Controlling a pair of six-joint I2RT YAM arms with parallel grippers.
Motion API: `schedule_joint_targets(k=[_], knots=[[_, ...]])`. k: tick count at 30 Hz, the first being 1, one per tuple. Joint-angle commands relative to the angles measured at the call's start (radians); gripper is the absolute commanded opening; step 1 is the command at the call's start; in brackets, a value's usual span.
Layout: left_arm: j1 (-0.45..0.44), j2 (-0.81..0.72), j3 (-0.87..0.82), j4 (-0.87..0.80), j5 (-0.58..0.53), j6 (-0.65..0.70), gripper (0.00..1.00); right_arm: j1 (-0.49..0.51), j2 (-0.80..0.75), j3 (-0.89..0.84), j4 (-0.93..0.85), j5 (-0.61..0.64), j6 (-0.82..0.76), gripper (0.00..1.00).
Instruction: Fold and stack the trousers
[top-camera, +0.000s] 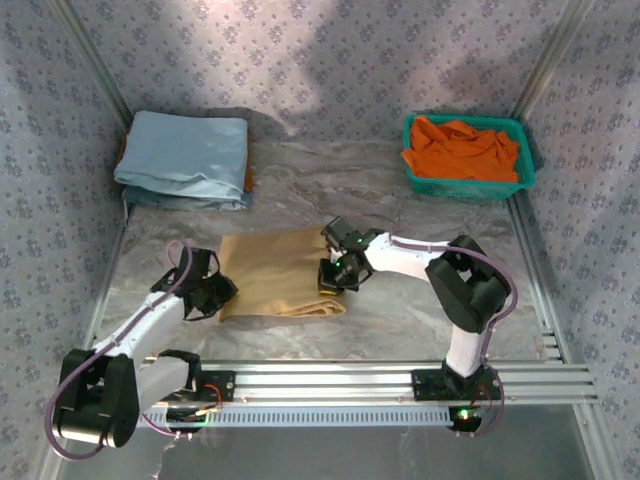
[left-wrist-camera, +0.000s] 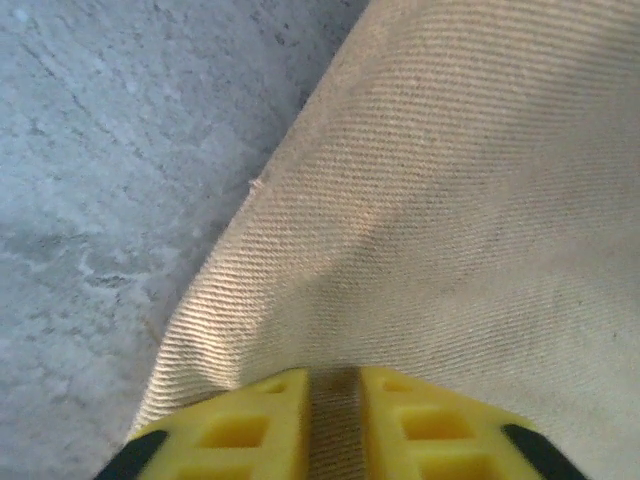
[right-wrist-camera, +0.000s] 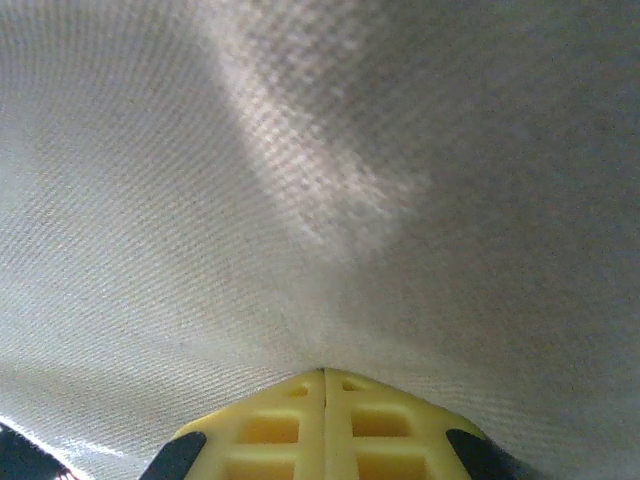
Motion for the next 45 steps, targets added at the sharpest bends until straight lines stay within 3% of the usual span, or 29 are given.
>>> schedule_joint_targets(k=[1, 4, 8, 14, 18, 24, 27, 29, 33, 37, 41, 45], knots=[[-0.005, -0.041, 0.119, -0.162, 0.006, 0.051, 0.34, -0.054, -0.037, 0.074, -0.226, 0.125, -0.118, 0.06], [-0.005, -0.004, 0.25, -0.231, 0.022, 0.112, 0.51, -0.08, -0.047, 0.246, -0.317, 0.136, -0.179, 0.16], [-0.006, 0.156, 0.39, -0.217, 0.051, 0.163, 0.52, -0.119, 0.051, 0.432, -0.362, 0.145, -0.237, 0.2], [-0.017, 0.406, 0.496, -0.066, 0.076, 0.167, 0.44, -0.175, 0.298, 0.64, -0.349, 0.142, -0.21, 0.04], [-0.031, 0.506, 0.491, 0.001, 0.075, 0.178, 0.41, -0.204, 0.403, 0.672, -0.32, 0.176, -0.194, 0.0], [-0.061, 0.493, 0.359, 0.074, 0.002, 0.177, 0.41, -0.254, 0.51, 0.723, -0.309, 0.133, -0.194, 0.0], [-0.061, 0.462, 0.291, 0.089, -0.038, 0.17, 0.41, -0.265, 0.521, 0.713, -0.299, 0.107, -0.194, 0.18], [-0.061, 0.444, 0.256, 0.089, -0.053, 0.173, 0.45, -0.274, 0.517, 0.706, -0.295, 0.084, -0.194, 0.31], [-0.061, 0.417, 0.248, 0.08, -0.017, 0.187, 0.5, -0.276, 0.449, 0.702, -0.324, 0.094, -0.227, 0.38], [-0.049, 0.359, 0.365, -0.023, -0.023, 0.241, 0.6, -0.255, 0.276, 0.625, -0.321, 0.142, -0.236, 0.43], [-0.017, 0.383, 0.58, -0.153, -0.163, 0.322, 0.72, -0.23, 0.123, 0.523, -0.309, 0.186, -0.236, 0.51], [-0.006, 0.559, 0.801, -0.25, -0.273, 0.376, 0.74, -0.224, 0.017, 0.417, -0.284, 0.179, -0.231, 0.58]])
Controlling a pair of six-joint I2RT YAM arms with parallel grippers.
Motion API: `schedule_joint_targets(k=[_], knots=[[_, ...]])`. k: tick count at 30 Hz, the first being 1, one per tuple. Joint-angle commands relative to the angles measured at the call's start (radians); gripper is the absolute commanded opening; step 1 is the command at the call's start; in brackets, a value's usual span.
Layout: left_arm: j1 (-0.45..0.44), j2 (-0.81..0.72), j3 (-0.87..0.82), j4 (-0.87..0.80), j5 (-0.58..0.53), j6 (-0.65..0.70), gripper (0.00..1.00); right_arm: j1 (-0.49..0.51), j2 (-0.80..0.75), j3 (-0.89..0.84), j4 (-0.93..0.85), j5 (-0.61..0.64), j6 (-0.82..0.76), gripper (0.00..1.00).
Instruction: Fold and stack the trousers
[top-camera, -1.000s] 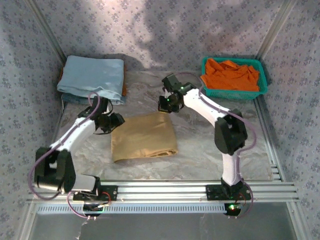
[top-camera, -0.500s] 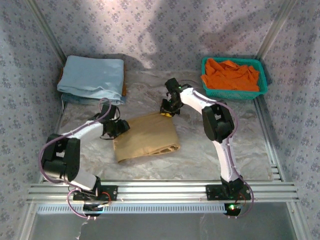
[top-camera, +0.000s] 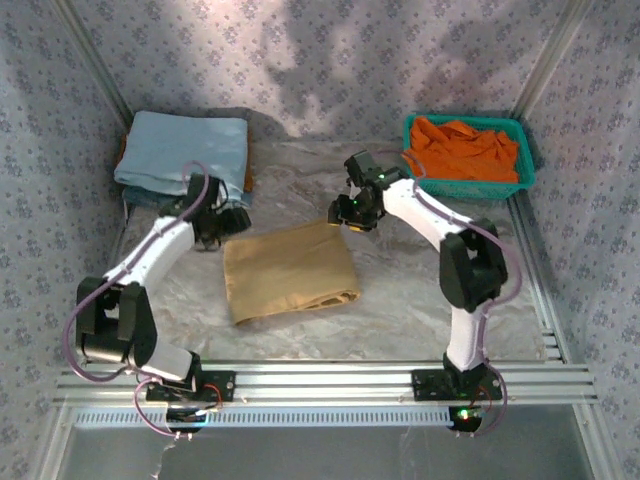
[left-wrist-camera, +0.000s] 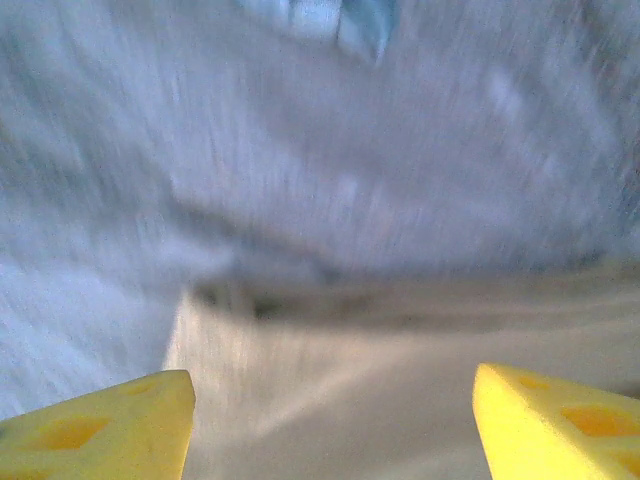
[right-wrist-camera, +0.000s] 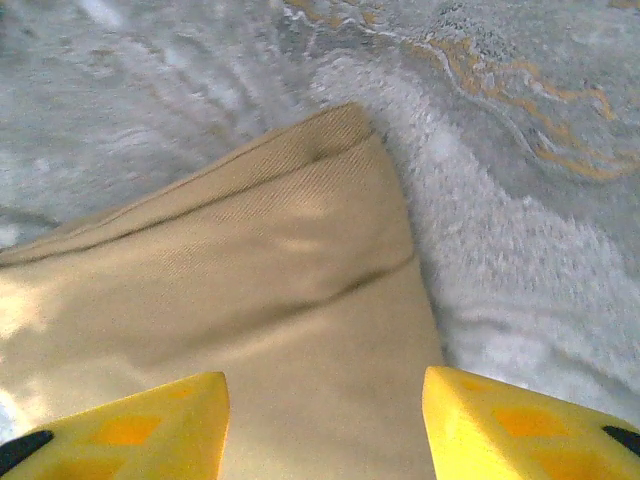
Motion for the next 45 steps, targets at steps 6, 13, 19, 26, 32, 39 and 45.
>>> schedule_joint_targets(k=[6, 13, 19, 26, 32, 39, 45], knots=[[0.0, 0.388, 0.36, -0.158, -0.159, 0.162, 0.66, 0.0, -0.165, -0.144, -0.008, 0.034, -0.008, 0.63], [-0.039, 0.549, 0.476, -0.127, -0.201, 0.252, 0.66, -0.047, -0.22, -0.218, 0.002, 0.023, -0.022, 0.65], [-0.055, 0.638, 0.515, -0.074, -0.204, 0.246, 0.59, -0.068, -0.213, -0.254, 0.024, 0.002, -0.022, 0.66], [-0.065, 0.728, 0.56, -0.048, -0.168, 0.286, 0.18, -0.075, -0.216, -0.262, 0.023, -0.002, -0.032, 0.65], [-0.132, 0.712, 0.577, -0.054, -0.177, 0.335, 0.0, -0.079, -0.242, -0.279, 0.016, 0.007, -0.04, 0.65], [-0.186, 0.645, 0.563, -0.035, -0.207, 0.327, 0.0, -0.092, -0.261, -0.316, 0.034, 0.005, -0.034, 0.63], [-0.254, 0.61, 0.566, -0.028, -0.141, 0.261, 0.0, -0.099, -0.267, -0.337, 0.05, 0.001, -0.028, 0.62]])
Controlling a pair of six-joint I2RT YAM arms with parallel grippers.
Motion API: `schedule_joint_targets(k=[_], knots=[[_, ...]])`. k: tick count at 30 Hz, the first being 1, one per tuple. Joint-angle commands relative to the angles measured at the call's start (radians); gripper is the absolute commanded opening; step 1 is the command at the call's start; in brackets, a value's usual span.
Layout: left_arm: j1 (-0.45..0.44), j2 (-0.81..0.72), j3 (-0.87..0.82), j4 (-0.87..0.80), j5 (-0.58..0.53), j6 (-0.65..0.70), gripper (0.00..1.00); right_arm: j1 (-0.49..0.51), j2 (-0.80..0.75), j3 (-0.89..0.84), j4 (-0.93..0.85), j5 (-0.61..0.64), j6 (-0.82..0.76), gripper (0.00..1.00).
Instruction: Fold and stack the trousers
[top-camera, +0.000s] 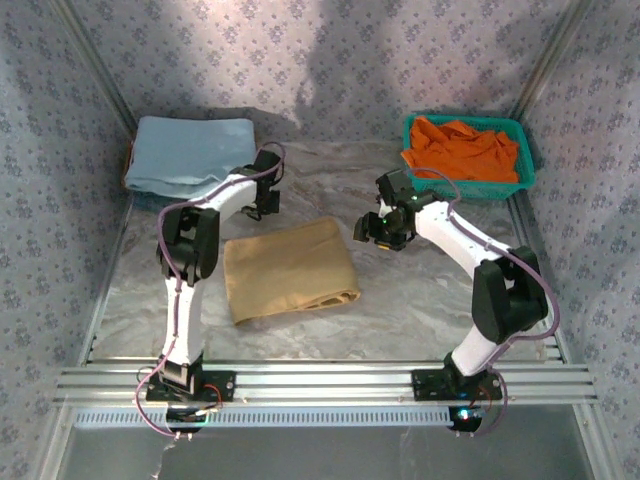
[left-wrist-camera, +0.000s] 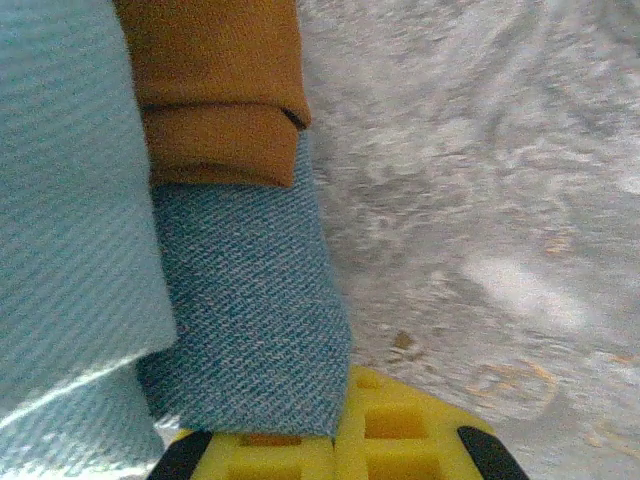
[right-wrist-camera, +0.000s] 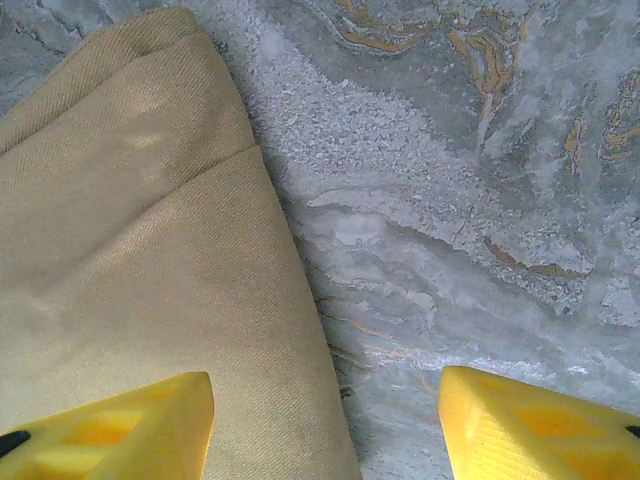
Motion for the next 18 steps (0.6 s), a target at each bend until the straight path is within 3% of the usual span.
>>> schedule_joint_targets(k=[1, 8, 9, 11, 14, 18], knots=[[-0.098, -0.076, 0.022, 0.004, 0.104, -0.04, 0.0, -0.012, -0.022, -0.014, 0.006, -0.01, -0.005, 0.62], [-0.203, 0.014, 0.156, -0.044, 0.134, -0.13, 0.0, -0.015, -0.015, -0.014, 0.001, -0.034, -0.02, 0.63], [-0.204, 0.024, 0.177, -0.064, 0.137, -0.135, 0.1, -0.014, -0.018, -0.015, -0.003, -0.038, -0.025, 0.63], [-0.199, 0.019, 0.202, -0.086, 0.166, -0.131, 0.46, -0.014, -0.024, -0.019, -0.01, -0.038, -0.035, 0.64], [-0.202, -0.061, 0.191, -0.124, 0.22, -0.11, 0.75, -0.019, -0.037, -0.032, -0.014, -0.034, -0.047, 0.64], [-0.199, -0.243, 0.11, -0.152, 0.258, -0.089, 0.95, -0.022, -0.03, -0.03, -0.012, -0.051, -0.073, 0.65]])
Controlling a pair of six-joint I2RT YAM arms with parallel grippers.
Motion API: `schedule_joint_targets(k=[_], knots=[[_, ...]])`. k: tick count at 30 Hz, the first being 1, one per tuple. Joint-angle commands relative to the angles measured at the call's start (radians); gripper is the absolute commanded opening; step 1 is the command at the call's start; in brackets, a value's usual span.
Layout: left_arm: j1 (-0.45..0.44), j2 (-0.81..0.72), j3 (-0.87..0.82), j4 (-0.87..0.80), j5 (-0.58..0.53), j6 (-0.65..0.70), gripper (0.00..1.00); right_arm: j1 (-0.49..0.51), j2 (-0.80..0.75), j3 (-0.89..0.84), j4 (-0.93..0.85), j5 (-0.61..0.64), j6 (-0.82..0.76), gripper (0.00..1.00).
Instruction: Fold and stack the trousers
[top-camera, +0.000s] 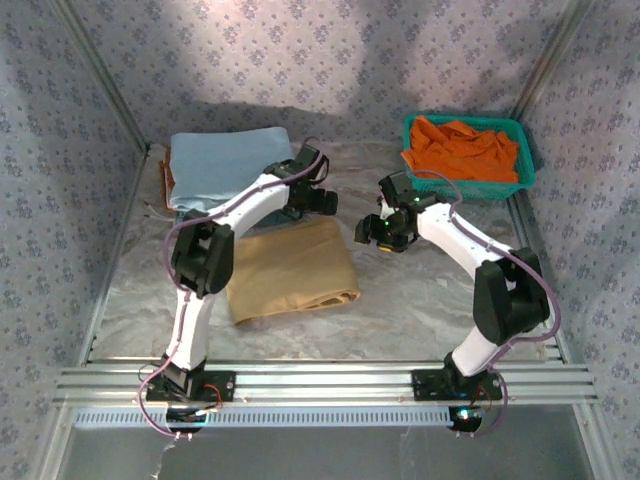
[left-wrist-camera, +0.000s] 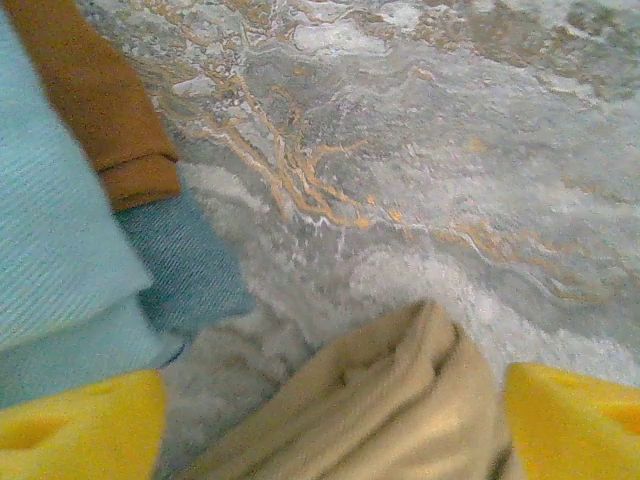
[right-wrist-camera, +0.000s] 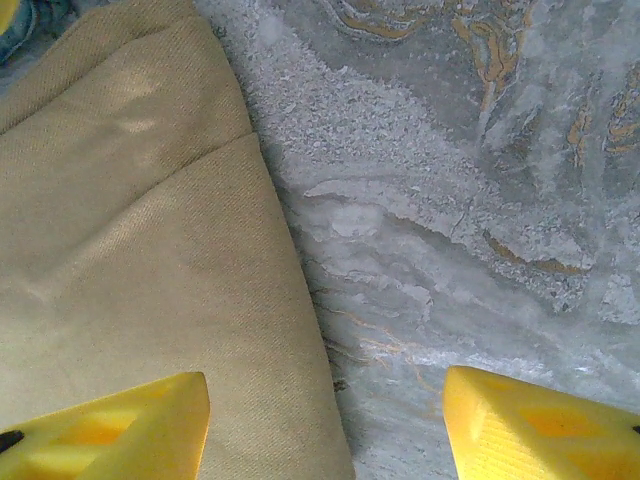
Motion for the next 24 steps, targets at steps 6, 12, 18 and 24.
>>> schedule_joint_targets(k=[6, 12, 18, 24], knots=[[0.028, -0.583, -0.391, -0.003, -0.066, -0.058, 1.0, 0.009, -0.021, -0.003, -0.003, -0.022, -0.064, 0.65], [0.044, -1.145, -0.887, 0.252, -0.329, -0.169, 0.99, 0.01, -0.186, -0.051, 0.11, 0.079, -0.056, 0.7], [0.28, -1.435, -1.09, 0.179, -0.125, -0.337, 1.0, -0.016, -0.302, -0.199, 0.427, 0.061, 0.01, 0.82], [0.36, -1.541, -1.176, 0.063, -0.186, -0.409, 1.0, -0.094, -0.162, -0.123, 0.362, -0.193, -0.008, 0.75]])
